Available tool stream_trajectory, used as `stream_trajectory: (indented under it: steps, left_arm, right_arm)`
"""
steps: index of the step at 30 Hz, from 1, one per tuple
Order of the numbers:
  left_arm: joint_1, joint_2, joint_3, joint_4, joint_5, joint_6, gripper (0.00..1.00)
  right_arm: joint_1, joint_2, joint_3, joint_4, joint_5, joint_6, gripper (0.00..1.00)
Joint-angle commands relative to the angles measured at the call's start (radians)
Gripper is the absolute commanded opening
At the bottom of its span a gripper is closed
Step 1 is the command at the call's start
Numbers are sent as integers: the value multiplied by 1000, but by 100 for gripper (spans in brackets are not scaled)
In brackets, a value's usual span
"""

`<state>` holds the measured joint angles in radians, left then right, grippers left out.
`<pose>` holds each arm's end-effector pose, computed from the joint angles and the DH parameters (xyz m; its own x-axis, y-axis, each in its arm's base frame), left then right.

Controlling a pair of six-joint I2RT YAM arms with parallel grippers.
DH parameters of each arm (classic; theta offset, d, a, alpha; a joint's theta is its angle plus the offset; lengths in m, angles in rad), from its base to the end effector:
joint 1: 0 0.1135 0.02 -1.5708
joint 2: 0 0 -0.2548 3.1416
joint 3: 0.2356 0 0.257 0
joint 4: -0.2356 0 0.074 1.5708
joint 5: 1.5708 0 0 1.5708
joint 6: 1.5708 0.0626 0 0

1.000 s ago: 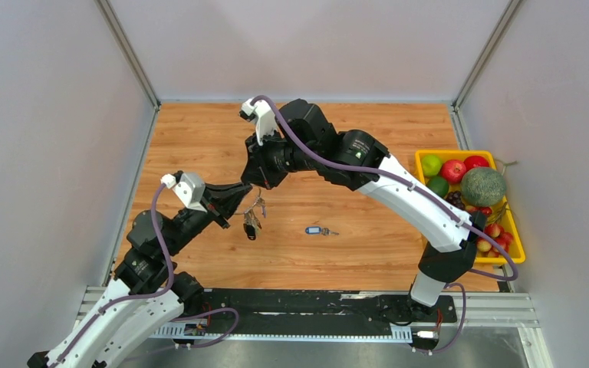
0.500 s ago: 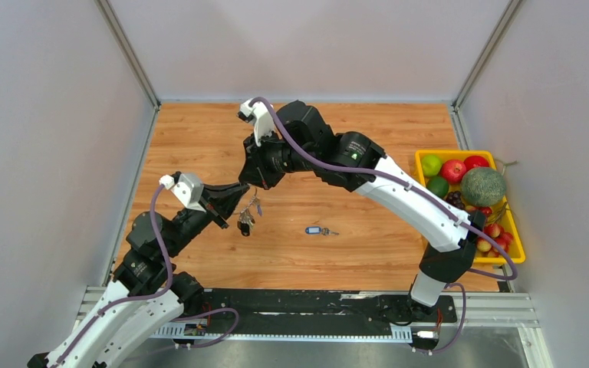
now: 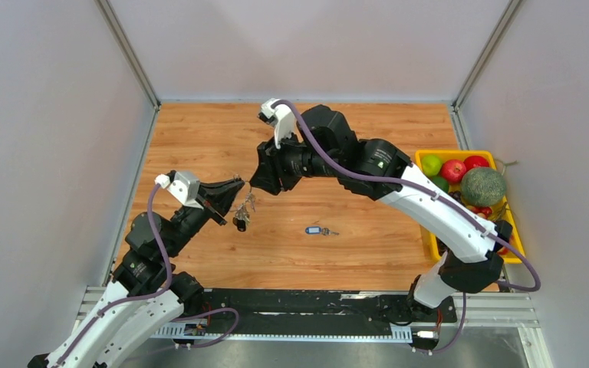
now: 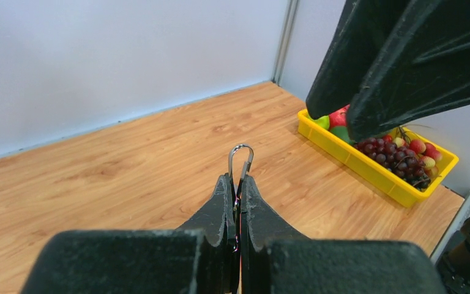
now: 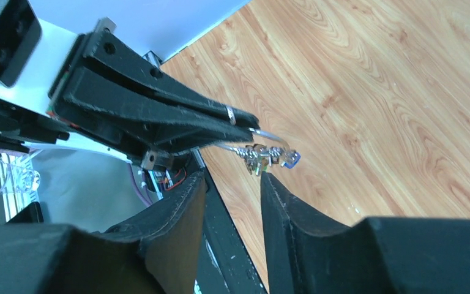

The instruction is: Put the keys on the keyring

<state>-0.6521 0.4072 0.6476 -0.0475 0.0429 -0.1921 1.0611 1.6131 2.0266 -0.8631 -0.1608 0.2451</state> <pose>0.1164 -0.0922 0.3584 0.0274 -0.2609 -0.9650 0.6571 0.7322 -0.1793 0.1658 0.3172 0.4644 -0.4319 -0.2817 -0.8568 -0.8527 0.4372 0.2860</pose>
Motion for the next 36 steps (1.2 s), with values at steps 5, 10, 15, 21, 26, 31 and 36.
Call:
stream_trajectory:
  steps: [5,10,15,21,26,31,36]
  left_arm:
    - [3,-7,0,52,-7,-11,0]
    - [3,-4,-5,58,3,-16,0]
    - [3,14,13,53,76,-7,0]
    - [3,36,38,39,185,1,0]
    - [3,48,37,39,252,-1,0]
    - [3,48,36,41,271,-1,0]
    - [3,48,35,41,283,-4,0]
  right_arm:
    - [-86,-147,-234,80,54,41,44]
    - [-90,-153,-265,134,-13,31,45]
    - [-90,-110,-188,134,-130,-25,45]
    - [-89,-80,-118,92,-201,-68,46]
    - [-90,-43,-64,58,-251,-67,44]
    - [-90,-28,-59,56,-280,-62,40]
    - [-88,-11,-61,53,-292,-54,39]
